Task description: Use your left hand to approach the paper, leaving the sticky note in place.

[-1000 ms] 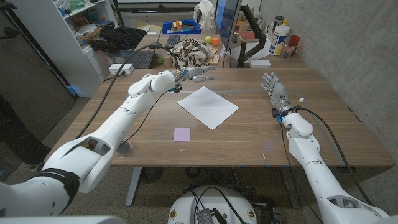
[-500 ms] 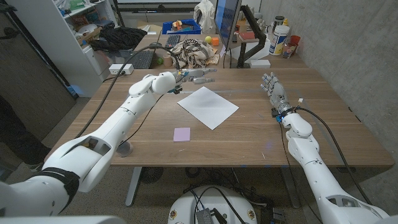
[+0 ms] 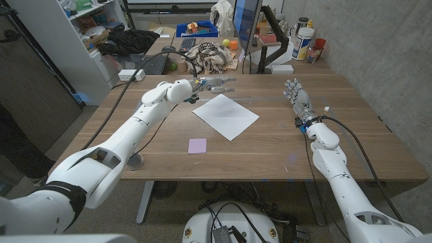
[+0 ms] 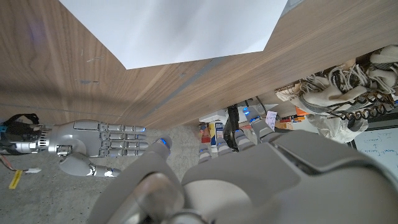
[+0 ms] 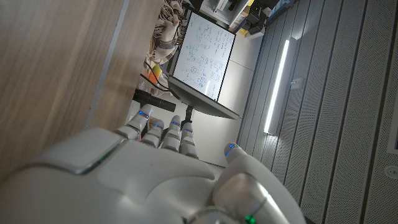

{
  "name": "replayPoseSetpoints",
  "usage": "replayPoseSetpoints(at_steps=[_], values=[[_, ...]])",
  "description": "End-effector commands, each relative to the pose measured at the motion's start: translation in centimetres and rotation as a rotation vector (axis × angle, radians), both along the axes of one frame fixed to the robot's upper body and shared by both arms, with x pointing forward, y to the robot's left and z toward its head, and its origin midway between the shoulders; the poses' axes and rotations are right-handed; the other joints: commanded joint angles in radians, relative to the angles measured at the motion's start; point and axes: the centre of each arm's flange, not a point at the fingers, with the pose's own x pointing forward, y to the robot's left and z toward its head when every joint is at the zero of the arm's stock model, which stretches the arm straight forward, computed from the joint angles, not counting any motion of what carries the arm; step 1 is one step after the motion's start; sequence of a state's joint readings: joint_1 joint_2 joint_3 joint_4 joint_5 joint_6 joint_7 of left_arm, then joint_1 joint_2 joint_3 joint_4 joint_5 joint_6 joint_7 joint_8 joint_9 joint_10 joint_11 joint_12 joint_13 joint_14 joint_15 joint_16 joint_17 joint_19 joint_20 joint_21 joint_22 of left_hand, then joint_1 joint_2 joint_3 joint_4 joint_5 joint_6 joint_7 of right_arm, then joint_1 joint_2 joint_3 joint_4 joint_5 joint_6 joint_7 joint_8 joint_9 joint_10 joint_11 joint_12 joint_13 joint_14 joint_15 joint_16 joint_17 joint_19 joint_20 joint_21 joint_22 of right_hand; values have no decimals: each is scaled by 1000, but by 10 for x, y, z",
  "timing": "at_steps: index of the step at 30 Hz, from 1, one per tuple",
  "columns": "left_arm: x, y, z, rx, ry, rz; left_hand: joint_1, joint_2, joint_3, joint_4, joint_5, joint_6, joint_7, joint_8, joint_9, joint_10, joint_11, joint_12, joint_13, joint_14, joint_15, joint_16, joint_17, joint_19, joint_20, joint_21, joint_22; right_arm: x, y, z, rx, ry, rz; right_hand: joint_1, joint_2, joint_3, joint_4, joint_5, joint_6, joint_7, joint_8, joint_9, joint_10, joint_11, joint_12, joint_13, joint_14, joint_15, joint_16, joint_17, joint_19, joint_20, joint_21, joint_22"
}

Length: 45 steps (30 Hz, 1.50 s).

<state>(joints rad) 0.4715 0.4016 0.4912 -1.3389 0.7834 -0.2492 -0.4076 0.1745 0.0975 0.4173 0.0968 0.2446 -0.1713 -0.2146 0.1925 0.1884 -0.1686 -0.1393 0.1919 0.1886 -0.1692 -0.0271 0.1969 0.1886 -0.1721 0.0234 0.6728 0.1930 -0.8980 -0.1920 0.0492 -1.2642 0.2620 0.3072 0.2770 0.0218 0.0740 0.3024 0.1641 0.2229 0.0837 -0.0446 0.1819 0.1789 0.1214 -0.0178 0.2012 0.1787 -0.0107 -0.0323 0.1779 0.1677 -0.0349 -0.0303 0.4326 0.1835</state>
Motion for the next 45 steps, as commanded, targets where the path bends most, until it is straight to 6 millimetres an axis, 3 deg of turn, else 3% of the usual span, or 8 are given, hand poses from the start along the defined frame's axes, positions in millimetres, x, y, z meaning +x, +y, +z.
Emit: replayPoseSetpoints(at_steps=[1,22,45], values=[[1,-5,-5,31,7,10,4,5,3,5,4,-142,-7,7,6,-126,-2,6,2,-155,-10,2,1,-189,6,-4,5,1,-2,-3,1,6,2,6,60,5,-4,8,7,-6,5,3,4,-2,3,2,1,-24,1,3,6,-36,-2,5],[1,-10,-16,73,19,28,10,9,2,7,5,-125,-7,15,7,-113,-3,10,3,-156,-12,3,1,-192,7,-6,6,2,-4,-5,-3,10,8,6,59,5,-4,8,6,-6,5,3,4,-2,2,2,1,-24,1,3,7,-37,-4,5],[4,-1,-26,123,34,62,25,17,5,6,6,-87,-7,29,11,-80,-7,18,4,-155,-25,5,-1,-189,-1,-8,6,7,5,-3,-15,15,20,6,60,5,-4,8,6,-7,6,3,3,-2,2,2,2,-23,1,3,8,-37,-7,5]])
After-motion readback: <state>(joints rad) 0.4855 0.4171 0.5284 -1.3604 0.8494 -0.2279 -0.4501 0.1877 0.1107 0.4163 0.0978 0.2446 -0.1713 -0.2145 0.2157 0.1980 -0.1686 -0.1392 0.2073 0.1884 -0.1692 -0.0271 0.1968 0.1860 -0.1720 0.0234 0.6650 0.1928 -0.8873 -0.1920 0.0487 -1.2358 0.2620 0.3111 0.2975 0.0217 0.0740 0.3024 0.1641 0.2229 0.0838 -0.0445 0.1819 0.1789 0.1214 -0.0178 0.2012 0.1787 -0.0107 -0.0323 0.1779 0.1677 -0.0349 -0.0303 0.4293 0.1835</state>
